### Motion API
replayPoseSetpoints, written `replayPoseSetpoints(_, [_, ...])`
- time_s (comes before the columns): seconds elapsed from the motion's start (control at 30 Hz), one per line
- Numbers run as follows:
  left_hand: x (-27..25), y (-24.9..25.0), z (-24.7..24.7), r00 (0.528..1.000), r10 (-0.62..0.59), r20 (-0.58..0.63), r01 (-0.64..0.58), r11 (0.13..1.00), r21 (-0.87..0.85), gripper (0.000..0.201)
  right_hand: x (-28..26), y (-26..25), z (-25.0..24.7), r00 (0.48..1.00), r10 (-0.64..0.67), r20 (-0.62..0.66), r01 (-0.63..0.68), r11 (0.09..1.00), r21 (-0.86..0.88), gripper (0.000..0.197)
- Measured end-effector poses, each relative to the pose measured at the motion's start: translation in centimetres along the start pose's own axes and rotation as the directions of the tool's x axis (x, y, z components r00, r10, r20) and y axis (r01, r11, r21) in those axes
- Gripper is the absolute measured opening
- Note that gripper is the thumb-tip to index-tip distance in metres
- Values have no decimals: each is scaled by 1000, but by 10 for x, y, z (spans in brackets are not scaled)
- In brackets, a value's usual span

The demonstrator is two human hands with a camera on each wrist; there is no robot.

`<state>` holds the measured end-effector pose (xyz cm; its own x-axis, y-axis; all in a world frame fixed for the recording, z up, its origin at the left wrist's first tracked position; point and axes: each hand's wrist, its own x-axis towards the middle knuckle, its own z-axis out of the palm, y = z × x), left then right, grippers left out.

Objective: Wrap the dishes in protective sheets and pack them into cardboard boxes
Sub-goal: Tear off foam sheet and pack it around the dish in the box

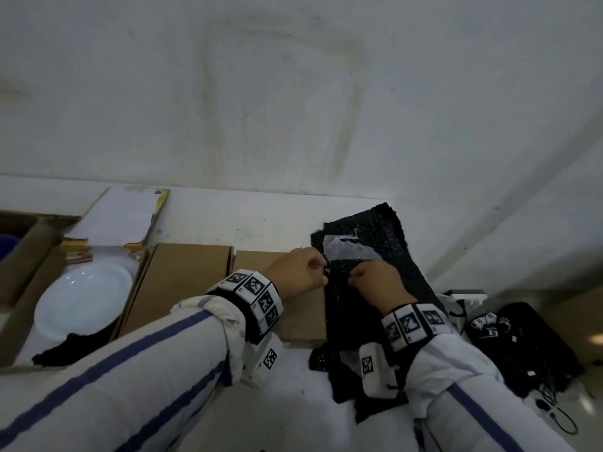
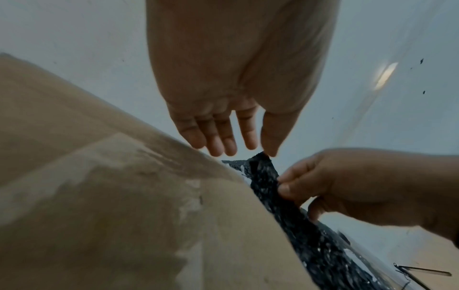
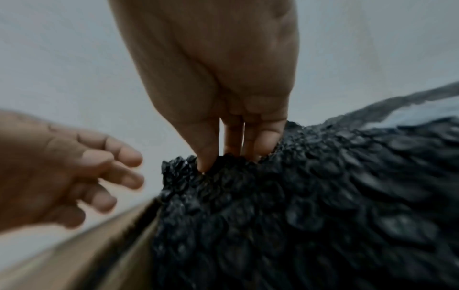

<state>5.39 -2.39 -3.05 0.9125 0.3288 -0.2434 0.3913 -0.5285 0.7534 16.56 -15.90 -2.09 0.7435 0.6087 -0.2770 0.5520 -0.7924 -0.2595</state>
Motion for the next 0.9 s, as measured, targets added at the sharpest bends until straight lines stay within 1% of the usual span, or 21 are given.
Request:
replayPoseSetpoints(0.07, [-9,10,0,997,19,70,-4,976,-217,53,-2,-11,-21,999,-2,-50,7,995,98,19])
replayPoseSetpoints(0.1, [-13,15,0,994,38,102,-3,947,-322,58,-2,-19,-27,997,-17,-72,28,988,154,17])
replayPoseSetpoints(0.13, [-17,17,-2,992,57,113,-4,907,-421,58,-1,-28,-31,996,-34,-88,55,969,240,12])
replayPoseSetpoints(0.17, [-19,17,-6,994,66,92,-13,874,-485,56,-2,-38,-32,994,-46,-95,76,933,352,11])
replayPoseSetpoints(0.2, [-21,15,-11,997,62,37,-36,866,-498,51,-2,-50,-31,993,-53,-101,94,881,464,13])
replayPoseSetpoints(0.23, [-24,11,-18,998,43,-35,-54,878,-476,45,-2,-63,-28,992,-55,-113,109,825,555,15])
replayPoseSetpoints(0.27, [-28,5,-27,994,8,-110,-58,886,-460,36,-5,-76,-25,991,-57,-121,120,774,621,17])
replayPoseSetpoints(0.33, [-39,-13,-46,972,-80,-223,-40,870,-491,20,-12,-104,-15,988,-100,-115,152,681,716,15])
replayPoseSetpoints(0.37, [-47,-24,-58,956,-119,-269,-39,855,-518,15,-15,-119,-9,984,-152,-98,173,642,747,20])
replayPoseSetpoints(0.4, [-56,-37,-71,940,-158,-303,-35,838,-544,12,-17,-133,-1,972,-222,-76,203,631,749,29])
replayPoseSetpoints(0.43, [-65,-51,-84,928,-194,-318,-25,819,-573,11,-19,-149,6,952,-301,-54,246,646,723,38])
replayPoseSetpoints(0.5, [-89,-83,-111,923,-254,-289,9,764,-645,13,-21,-182,23,905,-426,-4,329,694,641,49])
replayPoseSetpoints(0.57, [-114,-113,-134,925,-298,-237,45,703,-710,13,-26,-218,41,871,-488,50,362,709,606,47])
replayPoseSetpoints(0.63, [-143,-143,-155,913,-352,-209,92,674,-733,15,-34,-258,65,836,-539,104,373,697,613,34])
replayPoseSetpoints(0.67, [-150,-151,-161,912,-371,-176,135,676,-725,17,-37,-267,73,827,-549,121,378,702,604,30])
replayPoseSetpoints(0.7, [-163,-166,-170,904,-400,-151,190,691,-698,18,-40,-285,86,809,-572,135,401,706,584,31])
replayPoseSetpoints(0.77, [-186,-192,-184,891,-444,-93,317,757,-572,16,-48,-313,109,782,-592,197,419,732,537,35])
replayPoseSetpoints(0.83, [-205,-210,-194,870,-490,-45,444,820,-361,22,-57,-335,129,758,-589,281,397,758,517,28])
replayPoseSetpoints(0.87, [-211,-219,-197,864,-502,-34,484,849,-213,28,-60,-344,139,750,-583,313,391,772,501,24])
replayPoseSetpoints(0.9, [-217,-225,-199,865,-500,-25,498,865,-65,32,-63,-351,149,746,-579,330,398,784,476,22])
